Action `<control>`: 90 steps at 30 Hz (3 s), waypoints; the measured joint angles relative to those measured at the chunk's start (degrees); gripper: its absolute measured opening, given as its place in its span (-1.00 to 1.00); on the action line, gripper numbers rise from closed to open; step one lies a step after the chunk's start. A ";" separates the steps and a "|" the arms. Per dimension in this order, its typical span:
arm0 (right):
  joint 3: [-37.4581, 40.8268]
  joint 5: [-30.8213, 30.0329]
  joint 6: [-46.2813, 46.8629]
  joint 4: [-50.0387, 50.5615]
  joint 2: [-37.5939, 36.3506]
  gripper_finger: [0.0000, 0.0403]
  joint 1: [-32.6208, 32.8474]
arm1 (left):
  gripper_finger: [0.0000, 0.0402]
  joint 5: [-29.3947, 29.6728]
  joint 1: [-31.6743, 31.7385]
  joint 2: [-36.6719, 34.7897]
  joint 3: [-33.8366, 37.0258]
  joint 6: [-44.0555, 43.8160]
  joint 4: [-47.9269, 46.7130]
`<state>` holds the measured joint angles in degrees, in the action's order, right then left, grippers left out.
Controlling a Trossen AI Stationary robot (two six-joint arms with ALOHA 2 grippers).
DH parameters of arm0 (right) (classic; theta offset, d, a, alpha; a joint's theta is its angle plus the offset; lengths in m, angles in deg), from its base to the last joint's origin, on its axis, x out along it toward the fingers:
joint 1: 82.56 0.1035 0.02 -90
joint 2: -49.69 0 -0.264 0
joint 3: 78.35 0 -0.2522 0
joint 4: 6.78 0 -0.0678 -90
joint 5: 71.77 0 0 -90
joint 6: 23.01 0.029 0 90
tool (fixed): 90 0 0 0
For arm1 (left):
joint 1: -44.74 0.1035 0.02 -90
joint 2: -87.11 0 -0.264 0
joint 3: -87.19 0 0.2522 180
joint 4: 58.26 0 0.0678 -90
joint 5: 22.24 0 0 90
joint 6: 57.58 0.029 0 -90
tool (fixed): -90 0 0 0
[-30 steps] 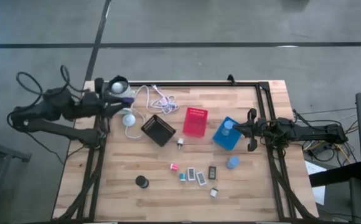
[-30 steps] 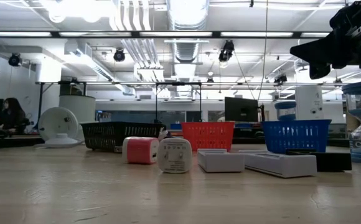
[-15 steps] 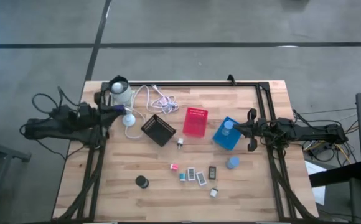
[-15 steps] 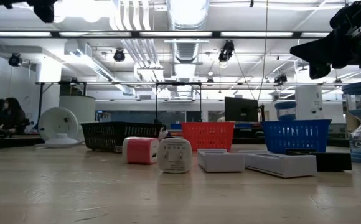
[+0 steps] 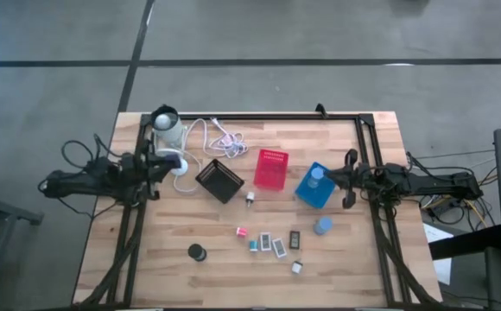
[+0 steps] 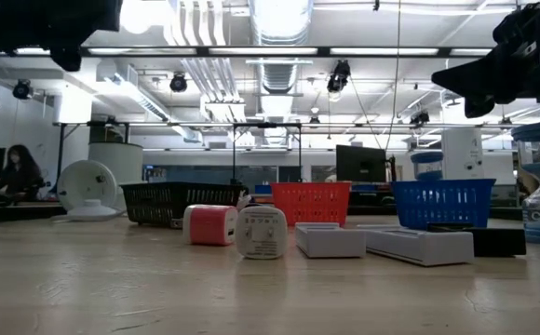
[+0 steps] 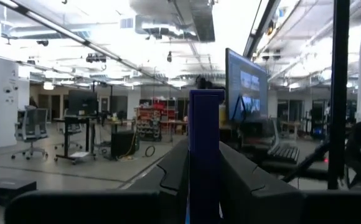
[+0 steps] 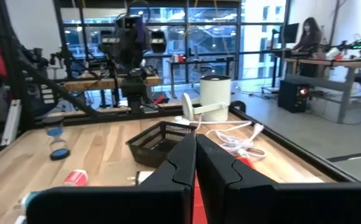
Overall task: Pick & Place Office items
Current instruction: Put the violet digital clock into the black basket
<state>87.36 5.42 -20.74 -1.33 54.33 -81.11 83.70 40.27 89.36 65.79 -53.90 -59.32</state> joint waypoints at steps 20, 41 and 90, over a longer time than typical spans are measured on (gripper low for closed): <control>0.00 -0.93 -0.71 -2.74 0.00 -0.96 0.00 | -0.69 -0.13 0.00 -1.04 7.14 -1.97 -2.12; 0.00 -0.86 0.74 -2.65 0.00 -0.96 0.02 | -0.69 2.90 0.00 3.67 -0.73 -0.73 0.33; 0.00 -0.82 0.69 -2.48 0.02 -0.96 0.00 | -0.69 -1.43 15.07 52.23 -38.01 2.65 -42.78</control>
<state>87.36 4.60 -20.05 -3.81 54.36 -81.11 82.28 55.34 141.59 27.78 -51.25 -102.10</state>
